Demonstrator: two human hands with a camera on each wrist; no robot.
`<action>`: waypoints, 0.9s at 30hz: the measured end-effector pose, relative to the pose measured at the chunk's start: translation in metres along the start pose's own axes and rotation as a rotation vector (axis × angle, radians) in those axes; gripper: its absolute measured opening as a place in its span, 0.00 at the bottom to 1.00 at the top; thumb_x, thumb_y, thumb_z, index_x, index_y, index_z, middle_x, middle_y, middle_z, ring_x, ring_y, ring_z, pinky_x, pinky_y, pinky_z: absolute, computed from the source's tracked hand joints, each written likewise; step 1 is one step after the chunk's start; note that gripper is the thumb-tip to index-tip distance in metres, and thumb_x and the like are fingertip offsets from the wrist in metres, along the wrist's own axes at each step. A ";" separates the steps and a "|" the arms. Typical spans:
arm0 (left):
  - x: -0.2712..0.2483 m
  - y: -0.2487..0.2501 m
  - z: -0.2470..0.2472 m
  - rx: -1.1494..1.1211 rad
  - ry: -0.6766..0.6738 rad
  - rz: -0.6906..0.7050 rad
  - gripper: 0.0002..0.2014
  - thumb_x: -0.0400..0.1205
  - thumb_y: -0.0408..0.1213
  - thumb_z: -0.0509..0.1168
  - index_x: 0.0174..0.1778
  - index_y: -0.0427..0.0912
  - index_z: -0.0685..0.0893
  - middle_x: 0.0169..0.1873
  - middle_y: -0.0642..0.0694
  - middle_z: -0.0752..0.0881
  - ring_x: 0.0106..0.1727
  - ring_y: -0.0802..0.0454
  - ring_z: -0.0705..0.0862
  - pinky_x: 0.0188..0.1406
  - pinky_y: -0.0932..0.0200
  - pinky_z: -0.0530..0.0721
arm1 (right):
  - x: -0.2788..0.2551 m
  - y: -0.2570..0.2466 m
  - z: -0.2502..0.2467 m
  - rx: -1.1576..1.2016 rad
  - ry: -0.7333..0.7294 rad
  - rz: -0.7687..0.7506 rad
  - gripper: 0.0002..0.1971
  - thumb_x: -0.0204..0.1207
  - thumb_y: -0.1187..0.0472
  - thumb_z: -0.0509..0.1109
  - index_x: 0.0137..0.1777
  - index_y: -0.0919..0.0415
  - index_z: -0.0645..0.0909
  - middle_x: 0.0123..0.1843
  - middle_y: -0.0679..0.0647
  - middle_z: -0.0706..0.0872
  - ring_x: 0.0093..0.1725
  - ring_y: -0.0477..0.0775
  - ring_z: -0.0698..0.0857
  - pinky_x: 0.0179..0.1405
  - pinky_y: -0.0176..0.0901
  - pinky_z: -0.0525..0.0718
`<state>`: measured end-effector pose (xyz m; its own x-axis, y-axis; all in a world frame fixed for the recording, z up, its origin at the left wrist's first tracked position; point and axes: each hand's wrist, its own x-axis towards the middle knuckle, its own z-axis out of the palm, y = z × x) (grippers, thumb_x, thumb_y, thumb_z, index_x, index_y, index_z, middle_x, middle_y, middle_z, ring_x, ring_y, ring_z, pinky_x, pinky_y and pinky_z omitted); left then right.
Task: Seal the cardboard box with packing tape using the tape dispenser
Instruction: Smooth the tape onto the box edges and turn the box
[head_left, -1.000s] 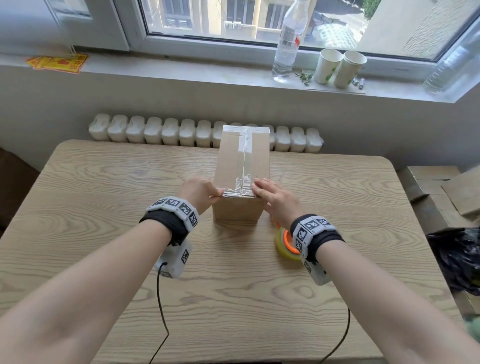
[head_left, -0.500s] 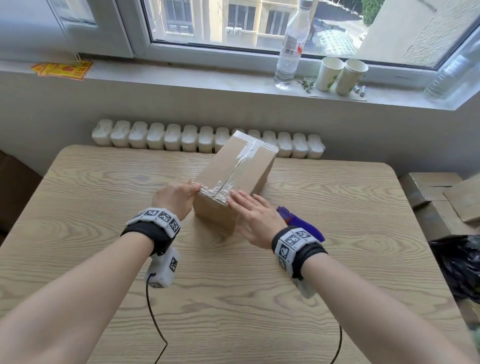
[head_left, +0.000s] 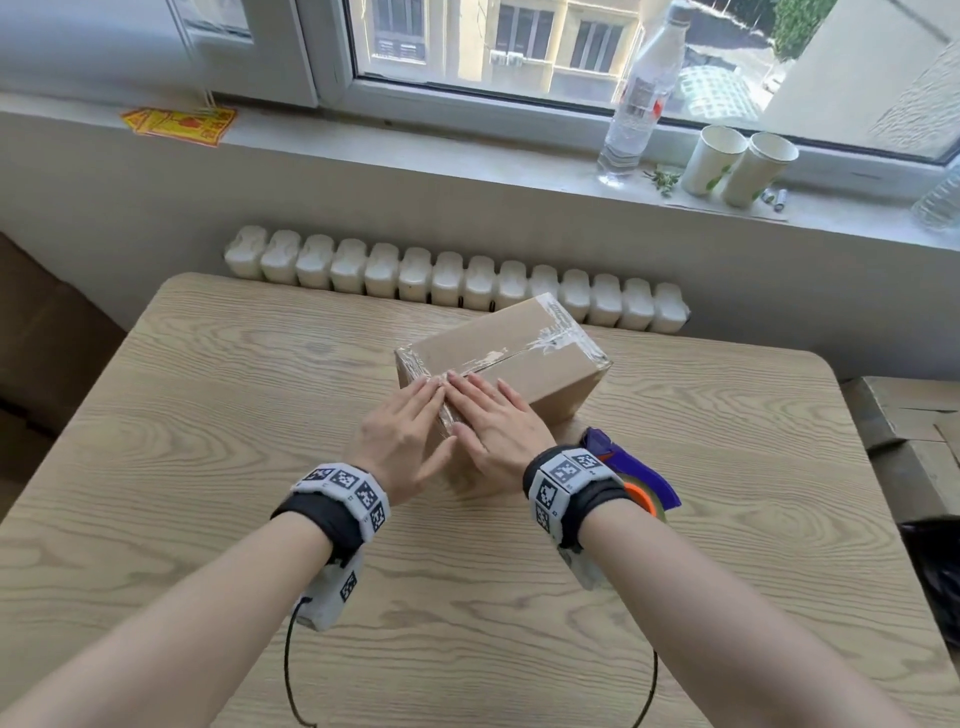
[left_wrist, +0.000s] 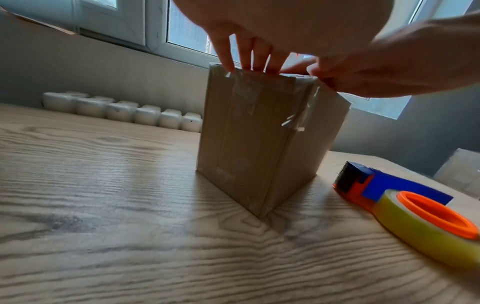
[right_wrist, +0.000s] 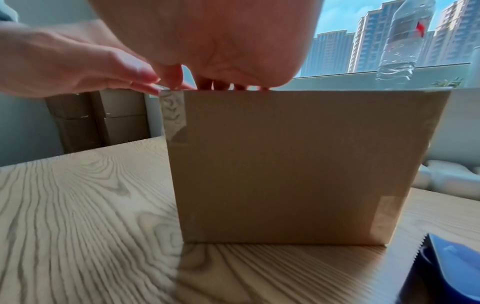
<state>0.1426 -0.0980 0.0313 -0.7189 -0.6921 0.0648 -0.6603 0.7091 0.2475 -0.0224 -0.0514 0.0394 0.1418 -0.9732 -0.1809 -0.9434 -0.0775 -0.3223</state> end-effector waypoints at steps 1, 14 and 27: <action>0.000 0.001 0.000 0.021 -0.014 -0.002 0.36 0.78 0.59 0.51 0.70 0.32 0.75 0.70 0.36 0.78 0.74 0.43 0.74 0.74 0.47 0.72 | 0.001 0.001 -0.003 0.015 0.002 0.005 0.28 0.83 0.48 0.44 0.84 0.51 0.50 0.86 0.43 0.51 0.84 0.42 0.48 0.83 0.44 0.40; 0.018 -0.011 -0.009 0.098 -0.034 0.015 0.35 0.70 0.55 0.71 0.67 0.35 0.76 0.74 0.38 0.73 0.77 0.43 0.71 0.78 0.49 0.62 | -0.003 0.064 -0.028 -0.030 0.032 0.235 0.28 0.84 0.44 0.45 0.83 0.48 0.47 0.86 0.43 0.49 0.84 0.44 0.48 0.82 0.44 0.41; 0.034 -0.021 -0.027 -0.402 -0.298 -0.322 0.37 0.81 0.23 0.56 0.82 0.46 0.44 0.82 0.36 0.54 0.76 0.38 0.70 0.72 0.50 0.69 | -0.031 0.078 -0.025 0.590 0.179 0.508 0.33 0.85 0.58 0.55 0.84 0.60 0.41 0.86 0.54 0.46 0.85 0.50 0.47 0.77 0.36 0.44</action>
<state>0.1375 -0.1402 0.0549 -0.5645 -0.7547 -0.3342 -0.7630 0.3227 0.5600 -0.1077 -0.0328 0.0429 -0.3603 -0.8828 -0.3014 -0.5587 0.4630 -0.6881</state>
